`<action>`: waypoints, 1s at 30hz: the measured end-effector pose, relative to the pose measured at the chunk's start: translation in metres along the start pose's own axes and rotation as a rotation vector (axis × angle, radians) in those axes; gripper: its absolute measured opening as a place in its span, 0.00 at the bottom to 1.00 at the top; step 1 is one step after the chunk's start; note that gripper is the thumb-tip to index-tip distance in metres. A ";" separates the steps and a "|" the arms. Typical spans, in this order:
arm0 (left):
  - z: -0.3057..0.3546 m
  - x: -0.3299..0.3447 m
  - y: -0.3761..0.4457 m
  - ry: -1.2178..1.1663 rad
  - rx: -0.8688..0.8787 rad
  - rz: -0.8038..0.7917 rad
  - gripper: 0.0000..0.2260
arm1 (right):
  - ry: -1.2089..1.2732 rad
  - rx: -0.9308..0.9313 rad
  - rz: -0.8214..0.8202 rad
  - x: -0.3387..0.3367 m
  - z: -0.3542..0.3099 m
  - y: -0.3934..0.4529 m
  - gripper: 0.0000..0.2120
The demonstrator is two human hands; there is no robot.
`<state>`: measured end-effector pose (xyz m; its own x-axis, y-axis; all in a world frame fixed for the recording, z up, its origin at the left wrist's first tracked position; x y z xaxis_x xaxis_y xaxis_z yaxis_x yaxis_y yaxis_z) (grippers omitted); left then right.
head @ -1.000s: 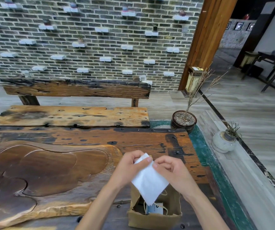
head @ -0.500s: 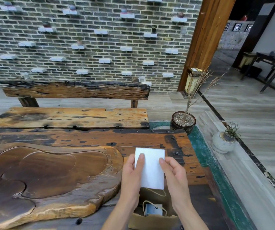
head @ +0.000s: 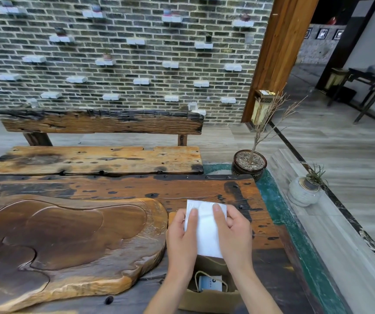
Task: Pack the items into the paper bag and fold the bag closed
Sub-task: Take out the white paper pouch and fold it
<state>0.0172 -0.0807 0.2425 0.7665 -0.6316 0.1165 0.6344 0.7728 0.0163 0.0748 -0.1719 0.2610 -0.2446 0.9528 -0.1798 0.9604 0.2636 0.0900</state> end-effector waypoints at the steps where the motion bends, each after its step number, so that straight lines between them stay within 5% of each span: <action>1: -0.001 0.000 0.000 0.006 0.003 0.016 0.19 | -0.012 -0.007 0.000 0.000 0.000 0.001 0.17; 7: -0.002 -0.001 -0.001 -0.010 -0.013 0.022 0.19 | 0.114 0.076 -0.138 -0.006 -0.004 0.004 0.17; 14: -0.006 0.003 0.000 -0.051 -0.063 -0.089 0.10 | 0.515 0.534 -0.377 -0.009 0.004 0.000 0.12; 30: -0.041 -0.036 0.005 0.070 -0.145 -0.190 0.15 | 0.443 0.699 -0.227 -0.048 0.049 0.017 0.17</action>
<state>-0.0035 -0.0567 0.1980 0.6340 -0.7713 0.0560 0.7716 0.6261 -0.1122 0.1094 -0.2209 0.2232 -0.3306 0.8976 0.2915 0.7076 0.4401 -0.5528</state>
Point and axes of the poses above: each hand's wrist, its own y-axis towards the middle knuckle, its own x-axis out of the palm, z = x × y, the point moved 1 cm from there along y, towards the middle knuckle, and after that the axes turned 2 degrees about z, right-handed, at the moved point
